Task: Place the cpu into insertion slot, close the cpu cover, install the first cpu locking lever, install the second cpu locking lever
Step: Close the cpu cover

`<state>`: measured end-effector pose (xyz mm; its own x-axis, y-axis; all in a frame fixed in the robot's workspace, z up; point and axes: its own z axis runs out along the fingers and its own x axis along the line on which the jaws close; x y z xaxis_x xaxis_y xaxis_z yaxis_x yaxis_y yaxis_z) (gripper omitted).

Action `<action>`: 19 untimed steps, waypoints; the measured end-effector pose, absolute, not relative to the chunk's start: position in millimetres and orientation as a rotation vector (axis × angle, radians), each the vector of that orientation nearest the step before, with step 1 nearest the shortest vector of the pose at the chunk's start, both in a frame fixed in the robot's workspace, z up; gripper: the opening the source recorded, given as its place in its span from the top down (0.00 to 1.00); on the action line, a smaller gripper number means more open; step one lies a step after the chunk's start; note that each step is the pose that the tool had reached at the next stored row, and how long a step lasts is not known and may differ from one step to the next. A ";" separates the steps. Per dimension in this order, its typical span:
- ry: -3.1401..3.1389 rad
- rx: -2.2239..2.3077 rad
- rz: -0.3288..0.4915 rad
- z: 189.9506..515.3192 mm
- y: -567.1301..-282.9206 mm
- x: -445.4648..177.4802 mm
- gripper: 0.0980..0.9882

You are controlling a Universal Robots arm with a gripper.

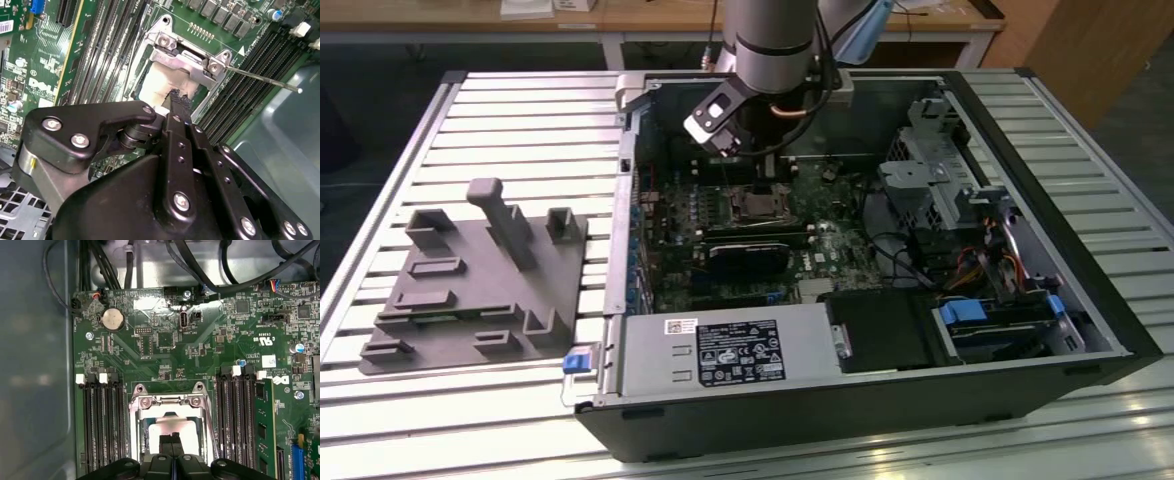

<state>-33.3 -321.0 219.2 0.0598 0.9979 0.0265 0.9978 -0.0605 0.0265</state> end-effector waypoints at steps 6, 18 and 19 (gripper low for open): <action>2.154 2.284 0.059 219.2 -321.0 -33.6 0.99; 2.362 2.075 0.059 218.9 -321.0 -33.6 0.99; 2.380 2.055 0.059 218.8 -321.0 -33.6 0.99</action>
